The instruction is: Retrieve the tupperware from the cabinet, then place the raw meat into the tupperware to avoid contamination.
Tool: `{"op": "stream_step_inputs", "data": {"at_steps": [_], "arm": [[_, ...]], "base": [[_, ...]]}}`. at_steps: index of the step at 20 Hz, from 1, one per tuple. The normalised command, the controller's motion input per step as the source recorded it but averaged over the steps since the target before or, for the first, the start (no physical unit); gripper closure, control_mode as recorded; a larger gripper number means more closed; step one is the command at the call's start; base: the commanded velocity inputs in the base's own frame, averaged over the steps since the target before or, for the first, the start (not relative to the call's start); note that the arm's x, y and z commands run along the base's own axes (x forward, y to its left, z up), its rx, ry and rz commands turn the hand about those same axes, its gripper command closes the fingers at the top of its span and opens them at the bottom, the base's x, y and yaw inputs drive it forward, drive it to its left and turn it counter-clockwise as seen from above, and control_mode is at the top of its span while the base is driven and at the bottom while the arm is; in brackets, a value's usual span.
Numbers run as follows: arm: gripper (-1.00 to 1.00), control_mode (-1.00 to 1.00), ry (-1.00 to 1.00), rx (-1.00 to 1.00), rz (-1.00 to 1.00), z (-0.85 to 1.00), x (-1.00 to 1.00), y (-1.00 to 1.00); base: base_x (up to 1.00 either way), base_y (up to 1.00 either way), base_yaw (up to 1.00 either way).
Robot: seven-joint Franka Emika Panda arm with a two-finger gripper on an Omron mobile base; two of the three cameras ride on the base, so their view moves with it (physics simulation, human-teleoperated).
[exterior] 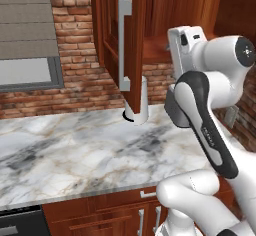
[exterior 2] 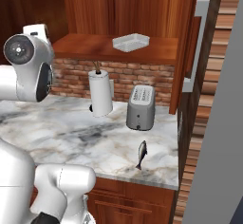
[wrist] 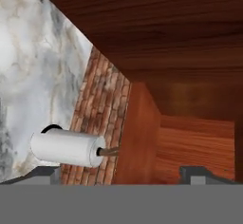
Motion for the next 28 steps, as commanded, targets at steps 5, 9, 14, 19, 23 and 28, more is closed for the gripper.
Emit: {"op": "stream_step_inputs", "data": {"at_steps": [5, 9, 14, 19, 23, 28], "arm": [[-1.0, -1.0, 0.14, 0.0, -0.31, 0.1, 0.01, -0.54], [-1.0, -1.0, 0.1, 0.0, -0.35, 0.06, 0.18, -0.54], [-1.0, -1.0, 0.08, 0.0, -0.35, 0.04, 0.17, -0.55], [-1.0, -1.0, 0.04, 0.0, -0.38, -0.05, 0.18, -0.46], [-1.0, -1.0, 0.01, 0.17, -0.16, 0.0, 0.49, -0.31], [-1.0, -1.0, -0.34, 0.44, 0.0, 0.0, 0.04, -0.31]], "base": [[0.0, 0.0, 0.0], [0.0, 0.0, 0.0], [0.0, 0.0, 0.0], [0.0, 0.0, 0.0], [0.0, 0.0, 0.0], [0.0, 0.0, 0.0]]}}
